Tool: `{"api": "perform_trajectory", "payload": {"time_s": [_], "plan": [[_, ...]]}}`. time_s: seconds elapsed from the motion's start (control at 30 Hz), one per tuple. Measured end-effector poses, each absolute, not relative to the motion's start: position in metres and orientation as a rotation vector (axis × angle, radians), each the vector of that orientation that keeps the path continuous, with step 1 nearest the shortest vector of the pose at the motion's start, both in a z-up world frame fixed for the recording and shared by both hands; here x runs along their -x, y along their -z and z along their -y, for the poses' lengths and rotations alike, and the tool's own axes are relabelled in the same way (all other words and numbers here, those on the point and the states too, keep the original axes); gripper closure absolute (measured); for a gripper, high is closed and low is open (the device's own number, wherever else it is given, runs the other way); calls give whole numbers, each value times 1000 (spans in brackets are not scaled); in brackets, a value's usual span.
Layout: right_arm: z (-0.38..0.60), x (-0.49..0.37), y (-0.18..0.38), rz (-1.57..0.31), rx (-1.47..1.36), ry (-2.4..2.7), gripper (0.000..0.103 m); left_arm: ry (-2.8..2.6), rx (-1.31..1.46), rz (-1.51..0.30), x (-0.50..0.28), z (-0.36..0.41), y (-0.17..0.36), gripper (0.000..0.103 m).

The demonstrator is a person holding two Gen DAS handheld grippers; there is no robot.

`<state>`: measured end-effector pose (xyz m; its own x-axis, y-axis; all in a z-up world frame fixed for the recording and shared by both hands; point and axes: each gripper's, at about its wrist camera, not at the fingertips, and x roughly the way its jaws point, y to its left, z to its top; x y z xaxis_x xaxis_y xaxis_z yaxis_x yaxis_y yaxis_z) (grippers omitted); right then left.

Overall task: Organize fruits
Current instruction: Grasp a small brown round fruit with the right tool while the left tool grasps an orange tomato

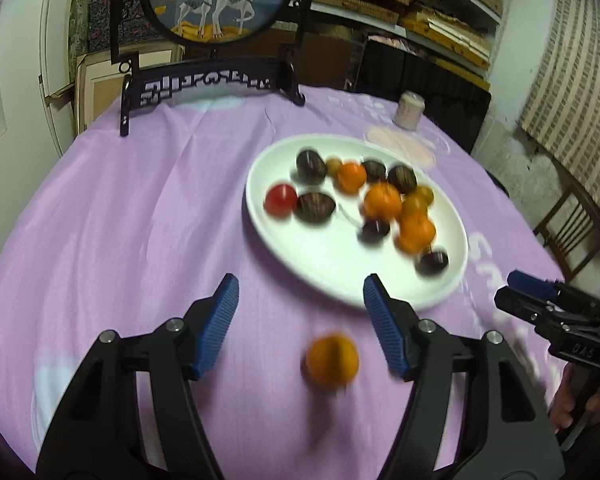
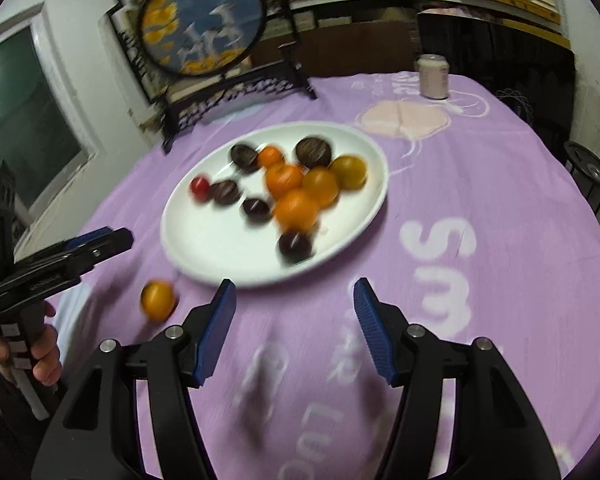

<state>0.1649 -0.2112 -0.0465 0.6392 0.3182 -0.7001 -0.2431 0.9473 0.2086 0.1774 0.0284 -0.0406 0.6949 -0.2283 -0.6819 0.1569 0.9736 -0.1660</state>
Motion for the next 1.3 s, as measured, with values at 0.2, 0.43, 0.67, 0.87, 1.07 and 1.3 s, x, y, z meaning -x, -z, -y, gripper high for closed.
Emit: {"api": "perform_trajectory", "payload": {"time_s": [0.2, 0.43, 0.67, 0.87, 1.07, 1.3], "plan": [[178, -145, 61, -872, -17, -385, 35, 203, 75, -826, -147, -31, 56, 29], [140, -145, 67, -907, 67, -443, 35, 165, 91, -825, -134, -54, 58, 25], [113, -160, 83, -941, 149, -422, 55, 158, 126, -825, -123, -67, 57, 25], [120, -162, 88, -964, 124, -418, 79, 193, 88, -832, -125, -46, 54, 25], [161, -150, 76, -946, 42, -384, 79, 241, 52, -888, -144, -13, 62, 24], [201, -141, 81, -957, -31, -352, 79, 209, 15, -981, -172, 12, 86, 26]]}}
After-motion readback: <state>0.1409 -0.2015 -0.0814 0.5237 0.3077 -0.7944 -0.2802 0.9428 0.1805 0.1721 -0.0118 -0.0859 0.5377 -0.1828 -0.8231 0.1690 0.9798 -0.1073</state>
